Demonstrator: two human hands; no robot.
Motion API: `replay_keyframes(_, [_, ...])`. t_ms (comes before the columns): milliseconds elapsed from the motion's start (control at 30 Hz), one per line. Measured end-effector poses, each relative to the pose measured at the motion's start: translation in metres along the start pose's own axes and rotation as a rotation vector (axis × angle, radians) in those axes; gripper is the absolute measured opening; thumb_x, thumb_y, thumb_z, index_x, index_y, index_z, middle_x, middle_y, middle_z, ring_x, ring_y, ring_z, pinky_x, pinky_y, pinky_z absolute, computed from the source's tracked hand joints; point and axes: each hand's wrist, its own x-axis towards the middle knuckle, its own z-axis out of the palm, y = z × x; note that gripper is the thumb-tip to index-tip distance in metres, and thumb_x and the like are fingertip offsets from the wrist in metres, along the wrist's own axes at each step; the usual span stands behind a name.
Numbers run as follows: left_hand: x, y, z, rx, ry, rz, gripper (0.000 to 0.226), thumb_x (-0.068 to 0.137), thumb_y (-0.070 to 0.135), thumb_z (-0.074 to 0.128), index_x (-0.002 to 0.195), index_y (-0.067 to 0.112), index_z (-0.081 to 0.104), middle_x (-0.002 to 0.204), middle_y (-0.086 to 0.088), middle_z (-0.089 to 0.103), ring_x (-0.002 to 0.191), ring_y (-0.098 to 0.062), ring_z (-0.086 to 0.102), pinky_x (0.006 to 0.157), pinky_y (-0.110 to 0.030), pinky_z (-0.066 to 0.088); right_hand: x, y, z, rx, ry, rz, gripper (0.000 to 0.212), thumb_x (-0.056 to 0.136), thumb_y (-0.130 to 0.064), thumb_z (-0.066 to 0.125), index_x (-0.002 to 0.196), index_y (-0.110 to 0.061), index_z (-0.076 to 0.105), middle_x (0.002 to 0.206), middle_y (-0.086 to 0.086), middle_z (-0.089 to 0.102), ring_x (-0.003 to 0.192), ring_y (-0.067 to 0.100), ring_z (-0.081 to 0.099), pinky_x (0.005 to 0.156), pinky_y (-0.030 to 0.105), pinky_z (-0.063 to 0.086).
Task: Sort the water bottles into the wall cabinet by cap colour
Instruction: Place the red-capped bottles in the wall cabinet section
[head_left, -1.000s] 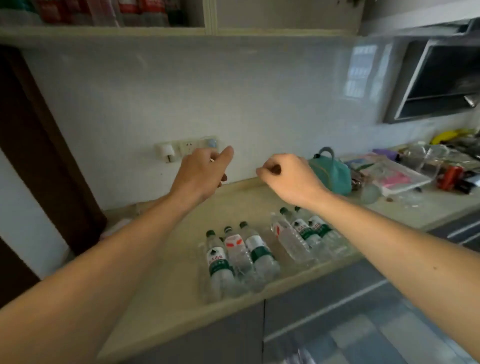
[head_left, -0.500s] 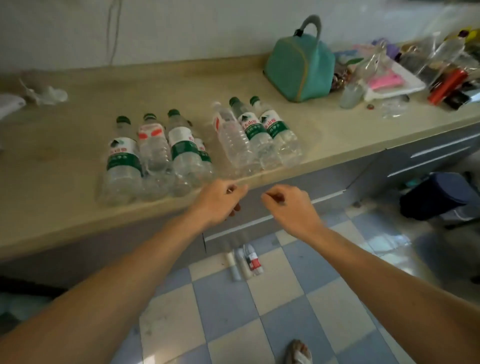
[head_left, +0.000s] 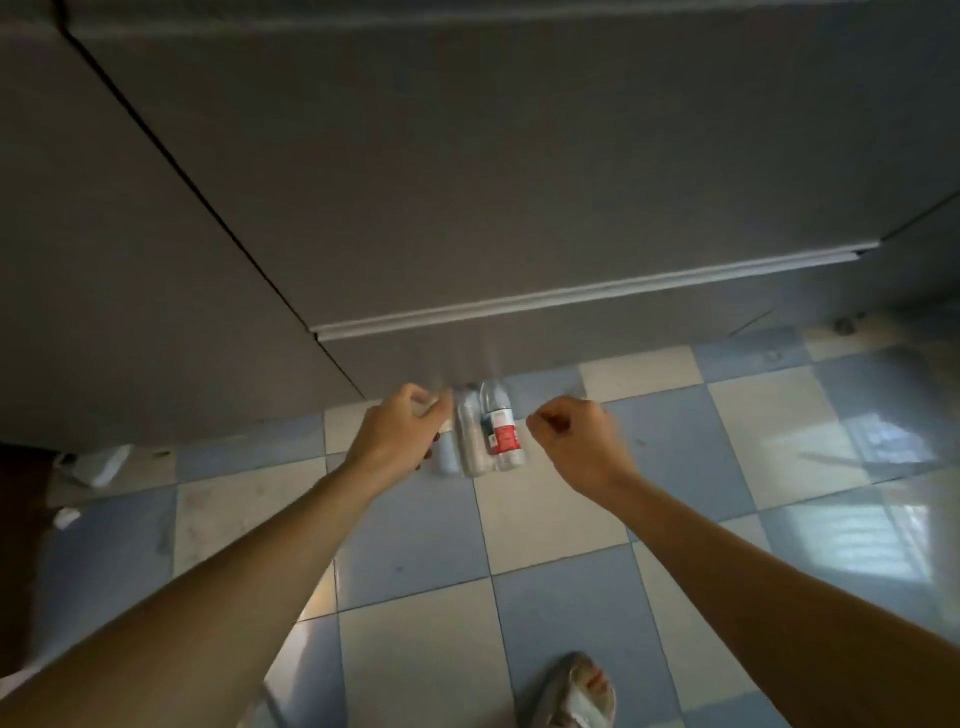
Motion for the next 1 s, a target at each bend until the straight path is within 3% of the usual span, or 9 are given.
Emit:
replay_keyframes(167, [0.081, -0.102, 0.089, -0.137, 0.023, -0.16, 0.044, 0.097, 0.046, 0.06, 0.125, 0.013, 0.055, 0.107, -0.007, 0.068, 0.09, -0.024, 0.069, 0.077, -0.04, 0.062, 0.079, 0.105, 0.091, -0.009, -0.061, 0.045, 0.034, 0.095, -0.019, 0.057, 0.061, -0.025, 0.054, 0.051, -0.014, 0.055, 0.051, 0.007, 0.044, 0.042, 0.014, 0.033])
replay_keyframes(300, [0.144, -0.163, 0.141, -0.148, 0.034, -0.134, 0.054, 0.092, 0.046, 0.066, 0.134, 0.016, 0.051, 0.122, -0.003, 0.063, 0.106, -0.023, 0.064, 0.094, -0.046, 0.056, 0.142, 0.165, 0.143, -0.008, -0.055, 0.077, 0.017, 0.097, -0.022, 0.056, 0.085, -0.021, 0.068, 0.082, -0.001, 0.065, 0.066, 0.012, 0.055, 0.049, 0.017, 0.036])
replay_keyframes(400, [0.185, -0.201, 0.17, -0.109, 0.054, -0.087, 0.066, 0.089, 0.046, 0.07, 0.143, 0.019, 0.043, 0.123, -0.004, 0.06, 0.109, -0.023, 0.062, 0.094, -0.041, 0.054, 0.182, 0.203, 0.184, 0.023, 0.006, 0.132, 0.031, 0.099, -0.025, 0.059, 0.127, -0.014, 0.064, 0.122, 0.008, 0.064, 0.092, 0.018, 0.059, 0.069, 0.025, 0.046])
replay_keyframes(533, [0.226, -0.235, 0.197, -0.052, 0.11, -0.012, 0.083, 0.086, 0.046, 0.075, 0.153, 0.025, 0.031, 0.129, 0.0, 0.055, 0.11, -0.014, 0.054, 0.087, -0.029, 0.043, 0.221, 0.23, 0.226, 0.065, 0.075, 0.151, 0.051, 0.098, -0.031, 0.061, 0.145, -0.017, 0.046, 0.145, 0.011, 0.042, 0.122, 0.028, 0.052, 0.099, 0.039, 0.052])
replay_keyframes(700, [0.259, -0.253, 0.229, -0.086, 0.137, 0.028, 0.091, 0.082, 0.037, 0.081, 0.155, 0.023, 0.028, 0.14, -0.007, 0.051, 0.124, -0.021, 0.053, 0.103, -0.041, 0.049, 0.242, 0.256, 0.255, 0.111, 0.022, 0.143, 0.055, 0.097, -0.033, 0.065, 0.145, -0.017, 0.042, 0.138, 0.011, 0.051, 0.118, 0.028, 0.059, 0.099, 0.043, 0.054])
replay_keyframes(767, [0.264, -0.257, 0.24, -0.114, 0.13, 0.056, 0.094, 0.08, 0.035, 0.083, 0.155, 0.025, 0.027, 0.14, 0.004, 0.049, 0.119, -0.011, 0.052, 0.098, -0.028, 0.049, 0.243, 0.265, 0.262, 0.144, 0.027, 0.124, 0.056, 0.096, -0.03, 0.068, 0.144, -0.015, 0.044, 0.136, 0.011, 0.054, 0.115, 0.026, 0.061, 0.098, 0.043, 0.055])
replay_keyframes(867, [0.268, -0.259, 0.248, -0.189, 0.12, 0.069, 0.105, 0.076, 0.031, 0.087, 0.157, 0.03, 0.021, 0.118, 0.017, 0.042, 0.089, 0.011, 0.047, 0.067, 0.001, 0.039, 0.241, 0.27, 0.265, 0.132, 0.022, 0.129, 0.063, 0.092, -0.031, 0.073, 0.145, -0.018, 0.042, 0.134, 0.01, 0.057, 0.114, 0.026, 0.062, 0.099, 0.042, 0.055])
replay_keyframes(933, [0.266, -0.262, 0.245, -0.211, 0.094, 0.051, 0.116, 0.072, 0.032, 0.09, 0.159, 0.033, 0.015, 0.118, 0.014, 0.043, 0.098, 0.005, 0.048, 0.079, -0.005, 0.037, 0.235, 0.271, 0.268, 0.128, -0.007, 0.142, 0.066, 0.089, -0.031, 0.076, 0.143, -0.018, 0.041, 0.13, 0.01, 0.059, 0.113, 0.026, 0.063, 0.097, 0.043, 0.056])
replay_keyframes(1000, [0.258, -0.27, 0.239, -0.207, 0.039, 0.021, 0.122, 0.069, 0.031, 0.092, 0.16, 0.034, 0.011, 0.127, 0.011, 0.048, 0.116, -0.007, 0.05, 0.097, -0.023, 0.043, 0.223, 0.272, 0.272, 0.128, -0.064, 0.161, 0.07, 0.085, -0.032, 0.08, 0.141, -0.019, 0.041, 0.124, 0.009, 0.061, 0.108, 0.024, 0.064, 0.092, 0.039, 0.058])
